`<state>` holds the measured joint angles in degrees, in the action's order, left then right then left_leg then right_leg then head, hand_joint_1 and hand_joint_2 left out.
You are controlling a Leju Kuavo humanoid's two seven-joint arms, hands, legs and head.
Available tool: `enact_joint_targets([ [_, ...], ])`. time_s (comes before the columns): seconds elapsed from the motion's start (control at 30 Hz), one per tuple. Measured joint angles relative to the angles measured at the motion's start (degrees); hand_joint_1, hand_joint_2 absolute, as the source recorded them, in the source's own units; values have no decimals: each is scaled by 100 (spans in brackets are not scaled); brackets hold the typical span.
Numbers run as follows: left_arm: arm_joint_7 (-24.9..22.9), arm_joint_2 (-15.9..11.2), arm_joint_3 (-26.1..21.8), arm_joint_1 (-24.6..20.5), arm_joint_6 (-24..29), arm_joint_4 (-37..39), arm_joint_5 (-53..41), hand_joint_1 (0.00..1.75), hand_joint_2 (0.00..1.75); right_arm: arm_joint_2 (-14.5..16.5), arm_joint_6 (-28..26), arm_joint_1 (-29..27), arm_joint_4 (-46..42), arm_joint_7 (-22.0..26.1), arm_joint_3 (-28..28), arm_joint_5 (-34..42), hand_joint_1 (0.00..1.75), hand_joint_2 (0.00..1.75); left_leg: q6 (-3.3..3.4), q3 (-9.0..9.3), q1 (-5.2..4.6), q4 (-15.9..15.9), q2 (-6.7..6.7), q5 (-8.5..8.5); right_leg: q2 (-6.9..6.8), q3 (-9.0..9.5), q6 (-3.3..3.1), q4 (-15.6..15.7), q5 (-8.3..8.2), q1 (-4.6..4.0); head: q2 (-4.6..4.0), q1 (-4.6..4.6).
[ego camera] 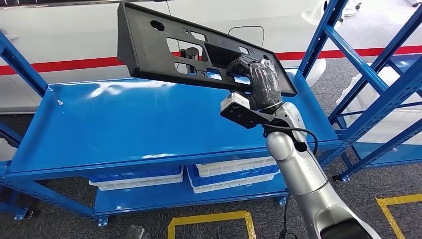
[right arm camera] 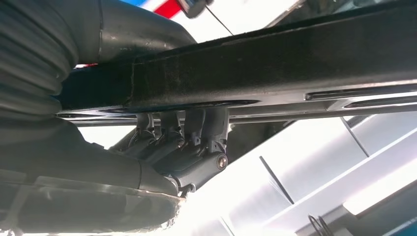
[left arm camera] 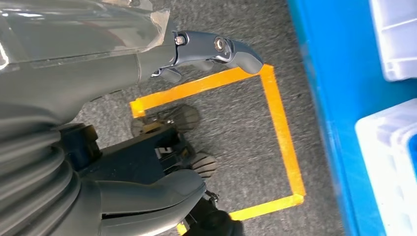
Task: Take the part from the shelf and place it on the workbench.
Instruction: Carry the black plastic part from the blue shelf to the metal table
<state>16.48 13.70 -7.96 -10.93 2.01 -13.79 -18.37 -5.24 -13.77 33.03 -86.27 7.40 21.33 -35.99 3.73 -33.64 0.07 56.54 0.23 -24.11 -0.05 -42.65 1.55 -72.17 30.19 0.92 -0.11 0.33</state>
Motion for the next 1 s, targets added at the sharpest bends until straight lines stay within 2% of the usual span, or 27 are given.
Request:
enact_joint_targets([
  [0.03, -1, 1, 0, 2, 0, 0, -2, 0, 175, -4, -1, -13, 0, 1, 1, -1, 175, 175, -8, -79, 0, 4, 1, 57, 0, 9, 40, -192, 64, 6, 0, 0],
  [0.07, -1, 0, 0, 4, 0, 0, -2, 0, 175, -7, -1, -21, 0, 1, 1, -1, 175, 175, -22, -150, 1, 8, 1, 110, -1, 124, 94, -166, 35, 12, 0, 1],
  [0.1, -2, 0, 0, 5, 0, 0, -2, 0, 175, -9, -1, -24, 0, 1, 2, -1, 175, 175, -42, -215, 4, 15, 1, 160, -3, 366, 152, 96, -52, 23, 0, 1],
  [0.13, -2, 0, 0, 5, 0, 0, -2, 0, 175, -9, -1, -22, 0, 1, 2, -1, 175, 175, -65, -268, 5, 28, -1, 203, -5, 672, 194, 493, -132, 38, 0, 1],
  [0.17, -2, -1, 0, 3, 0, -1, -2, 0, 175, -7, -1, -18, -1, 1, 4, -1, 175, 175, -96, -322, -1, 45, -3, 243, 1, 981, 205, 922, -157, 33, 0, 1],
  [0.2, -1, -1, 0, 2, 0, -1, -2, 0, 175, -5, -2, -21, -7, 3, 5, -1, 175, 175, -128, -360, -9, 61, -5, 281, 10, 1207, 190, 1250, -163, 21, 0, -4],
  [0.23, 0, -2, 0, 1, 1, -1, -2, 0, 175, -4, -3, -24, -13, 5, 7, -1, 175, 175, -156, -386, -21, 79, -8, 317, 20, 1313, 159, 1425, -140, 8, 0, -6],
  [0.27, 0, -4, 0, 2, 2, -1, -2, 0, 175, -4, -4, -28, -19, 7, 9, -1, 175, 175, -183, -408, -30, 88, -11, 353, 29, 1333, 119, 1482, -128, -13, 0, -8],
  [0.3, 0, -8, 0, 5, 4, 1, -2, 0, 175, -7, -5, -34, -24, 9, 9, 1, 175, 175, -207, -423, -27, 94, -15, 385, 28, 1284, 71, 1471, -160, 7, 0, -12],
  [0.33, 0, -13, 0, 7, 7, 1, -2, 0, 175, -7, -6, -31, -26, 14, 11, 5, 175, 175, -235, -457, -17, 131, -22, 348, 22, 1244, 17, 1470, -196, 28, 0, -12],
  [0.37, 0, -17, 0, 9, 11, 2, -2, 0, 175, -2, -8, -27, -28, 17, 14, 10, 175, 175, -268, -515, -2, 233, -28, 218, 15, 1198, -48, 1469, -246, 46, 0, -16],
  [0.4, -1, -21, 0, 10, 17, 2, -2, 0, 175, 5, -9, -24, -31, 22, 16, 16, 175, 175, -303, -602, 12, 442, -33, -2, 8, 1143, -109, 1472, -305, 64, 0, -21],
  [0.47, -2, -27, 1, 10, 29, 2, -2, 0, 175, 16, -13, -23, -34, 27, 19, 27, 175, 175, -367, -828, 34, 1162, -37, -560, 1, 1019, -166, 1466, -419, 51, 0, -28],
  [0.5, -2, -31, 1, 10, 34, 2, -2, 0, 175, 19, -13, -27, -34, 29, 21, 31, 175, 175, -388, -914, 44, 1523, -37, -740, 1, 948, -167, 1463, -474, 45, 0, -29],
  [0.53, -2, -36, 1, 10, 37, 2, -2, 0, 175, 19, -13, -31, -33, 31, 23, 34, 175, 175, -400, -933, 53, 1755, -36, -809, 1, 878, -160, 1461, -527, 40, 0, -30],
  [0.57, -2, -39, 0, 10, 39, 2, -2, 0, 175, 20, -13, -33, -33, 32, 24, 36, 175, 175, -400, -852, 59, 1786, -36, -765, 2, 812, -149, 1458, -579, 37, 0, -31],
  [0.6, -2, -41, 0, 8, 40, 2, -2, 0, 175, 21, -14, -35, -33, 33, 25, 38, 175, 175, -388, -656, 62, 1600, -36, -646, 3, 751, -132, 1457, -629, 37, 0, -32],
  [0.67, -3, -41, 0, -3, 42, 0, -5, 0, 175, 24, -15, -27, -34, 33, 23, 42, 175, 175, -327, -47, 53, 815, -41, -460, 6, 661, -82, 1456, -719, 33, 0, -38],
  [0.7, -3, -39, 1, -11, 45, -2, -9, 0, 175, 28, -18, -18, -36, 33, 21, 42, 175, 175, -295, 202, 38, 454, -45, -443, 4, 630, -47, 1458, -762, 29, 0, -36],
  [0.73, -6, -36, 2, -17, 48, -3, -13, 0, 175, 34, -21, -6, -37, 34, 20, 42, 175, 175, -262, 351, 16, 215, -48, -462, -1, 610, -7, 1461, -802, 28, 0, -37],
  [0.8, -33, -27, 5, -21, 52, -3, -21, 0, 175, 51, -30, 8, -40, 35, 17, 43, 175, 175, -193, 378, -30, 77, -48, -440, -10, 587, 83, 1495, -897, 32, 0, -41],
  [0.83, -54, -19, 8, -24, 54, -2, -24, 0, 175, 54, -36, 8, -43, 35, 10, 47, 175, 175, -150, 354, -34, 40, -36, -372, -11, 563, 115, 1493, -904, 33, 0, -48],
  [0.87, -74, -12, 11, -29, 54, -2, -26, 0, 175, 54, -43, 6, -45, 34, -3, 54, 175, 175, -102, 319, -29, 2, -24, -294, -9, 509, 118, 1429, -832, 26, 0, -46],
  [0.9, -88, -3, 15, -34, 53, -2, -28, 0, 175, 50, -50, 2, -46, 32, -19, 66, 175, 175, -55, 273, -18, -38, -10, -209, -6, 430, 100, 1275, -682, 14, 0, -39],
  [0.93, -97, 5, 19, -40, 50, -2, -28, 0, 175, 45, -59, -8, -46, 31, -37, 85, 175, 175, -24, 212, -7, -58, 4, -135, -6, 319, 61, 988, -446, 16, 0, -33],
  [0.97, -101, 9, 21, -42, 46, -2, -28, 0, 175, 40, -67, -28, -46, 32, -52, 106, 175, 175, 0, 135, -6, -61, 9, -73, -3, 199, 33, 611, -196, 14, 0, -27],
  [1.0, -104, 13, 22, -43, 43, -2, -28, 0, 175, 34, -74, -57, -46, 35, -65, 126, 175, 175, 8, 56, -5, -58, 14, -12, -2, 106, 35, 229, -10, 19, 0, -23],
])
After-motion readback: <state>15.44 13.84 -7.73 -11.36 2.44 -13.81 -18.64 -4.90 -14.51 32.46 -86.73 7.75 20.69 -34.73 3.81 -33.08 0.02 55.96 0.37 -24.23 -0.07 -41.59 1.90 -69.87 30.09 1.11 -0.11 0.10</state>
